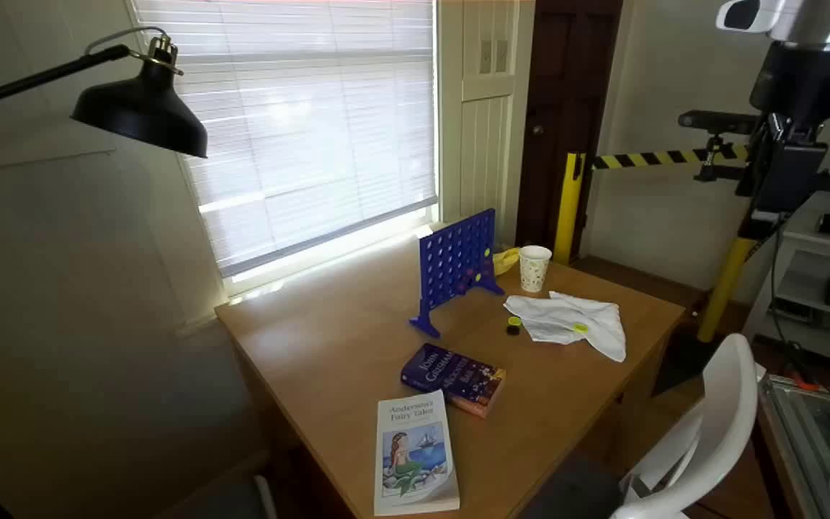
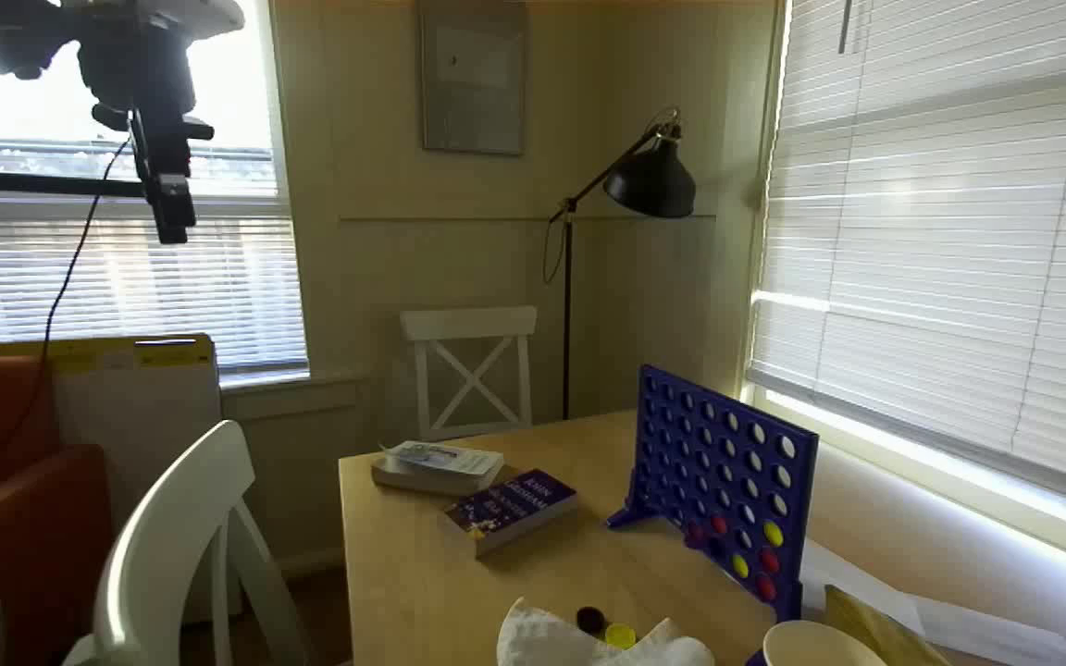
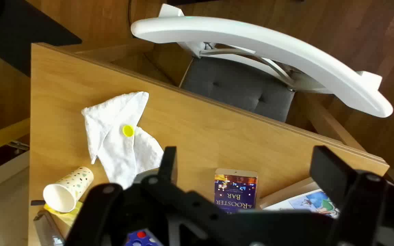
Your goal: Put the green chip into the connect four game
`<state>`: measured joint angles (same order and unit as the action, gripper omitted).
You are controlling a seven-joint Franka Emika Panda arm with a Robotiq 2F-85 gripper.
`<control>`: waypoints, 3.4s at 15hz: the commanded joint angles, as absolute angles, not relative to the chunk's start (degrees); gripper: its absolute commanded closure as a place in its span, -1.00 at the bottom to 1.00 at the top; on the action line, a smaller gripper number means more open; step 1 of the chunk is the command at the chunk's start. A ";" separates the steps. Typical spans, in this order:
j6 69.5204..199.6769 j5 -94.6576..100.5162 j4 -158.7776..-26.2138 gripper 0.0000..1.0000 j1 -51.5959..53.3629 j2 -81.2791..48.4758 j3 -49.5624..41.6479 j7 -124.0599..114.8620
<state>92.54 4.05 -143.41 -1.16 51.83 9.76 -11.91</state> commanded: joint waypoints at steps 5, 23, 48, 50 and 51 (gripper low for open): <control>92.37 4.43 -143.26 -1.00 -0.44 51.66 9.30 -12.36; 117.31 2.72 -144.03 -1.00 -1.97 25.37 -13.31 17.21; 129.00 -2.08 -128.28 -1.00 -11.10 -11.81 -14.31 28.09; 130.40 -2.92 -125.57 -1.00 -13.37 -15.79 -13.53 31.12; 131.26 -2.79 -124.47 -1.00 -14.50 -17.46 -13.15 32.13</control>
